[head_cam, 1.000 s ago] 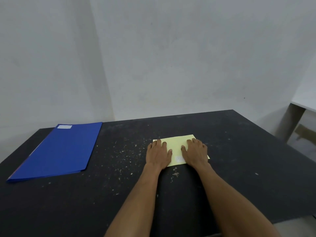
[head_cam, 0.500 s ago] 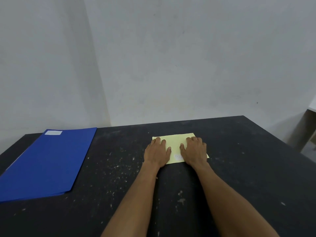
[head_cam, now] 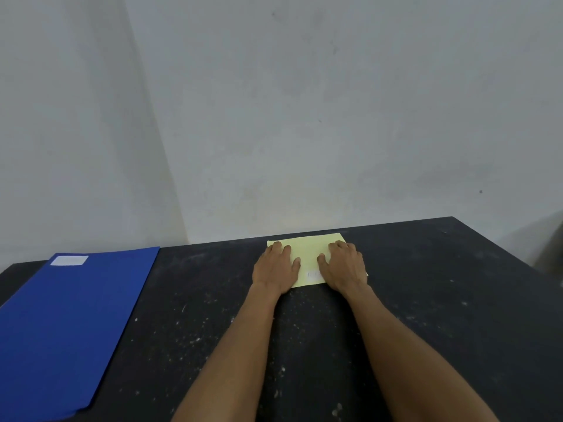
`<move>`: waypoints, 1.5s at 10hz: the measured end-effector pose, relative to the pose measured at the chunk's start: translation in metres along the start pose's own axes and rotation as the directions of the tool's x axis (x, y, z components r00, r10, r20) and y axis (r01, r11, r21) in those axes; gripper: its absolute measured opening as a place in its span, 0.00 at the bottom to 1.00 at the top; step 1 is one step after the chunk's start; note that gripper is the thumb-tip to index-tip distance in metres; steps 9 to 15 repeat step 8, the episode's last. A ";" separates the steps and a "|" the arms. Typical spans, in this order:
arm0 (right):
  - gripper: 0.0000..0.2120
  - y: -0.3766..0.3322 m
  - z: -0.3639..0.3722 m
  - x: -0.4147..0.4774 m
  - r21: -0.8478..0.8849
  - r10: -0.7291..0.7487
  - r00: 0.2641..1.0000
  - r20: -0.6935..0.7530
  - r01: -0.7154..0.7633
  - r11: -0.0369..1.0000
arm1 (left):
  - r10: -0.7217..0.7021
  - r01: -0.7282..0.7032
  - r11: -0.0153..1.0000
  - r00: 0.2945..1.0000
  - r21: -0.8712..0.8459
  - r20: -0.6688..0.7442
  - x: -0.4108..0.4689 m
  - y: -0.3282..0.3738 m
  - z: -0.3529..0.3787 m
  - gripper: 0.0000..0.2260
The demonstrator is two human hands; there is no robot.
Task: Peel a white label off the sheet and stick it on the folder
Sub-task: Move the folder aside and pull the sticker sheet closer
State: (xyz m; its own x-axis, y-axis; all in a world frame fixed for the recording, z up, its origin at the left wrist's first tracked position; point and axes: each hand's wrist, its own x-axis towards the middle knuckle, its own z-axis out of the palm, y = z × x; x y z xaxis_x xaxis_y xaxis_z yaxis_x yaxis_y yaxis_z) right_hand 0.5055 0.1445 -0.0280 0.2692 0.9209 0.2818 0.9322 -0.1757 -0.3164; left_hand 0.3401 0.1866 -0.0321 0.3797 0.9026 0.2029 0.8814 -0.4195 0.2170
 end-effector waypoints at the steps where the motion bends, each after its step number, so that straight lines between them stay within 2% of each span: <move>1: 0.19 -0.004 0.002 0.006 0.017 -0.014 1.000 0.022 0.014 1.000 | -0.010 0.010 1.000 1.000 -0.008 -0.006 0.008 -0.004 0.001 0.20; 7: 0.18 -0.011 -0.001 0.014 -0.008 0.021 1.000 0.023 -0.021 1.000 | -0.005 0.006 1.000 0.999 -0.005 0.051 0.026 -0.014 -0.001 0.22; 8: 0.20 -0.012 -0.003 0.015 0.001 0.018 1.000 0.001 -0.018 1.000 | 0.007 -0.006 0.997 1.000 -0.071 0.018 0.022 -0.011 -0.009 0.26; 15: 0.20 -0.012 -0.003 0.015 0.001 0.018 1.000 0.001 -0.018 1.000 | 0.007 -0.006 0.997 1.000 -0.071 0.018 0.022 -0.011 -0.009 0.26</move>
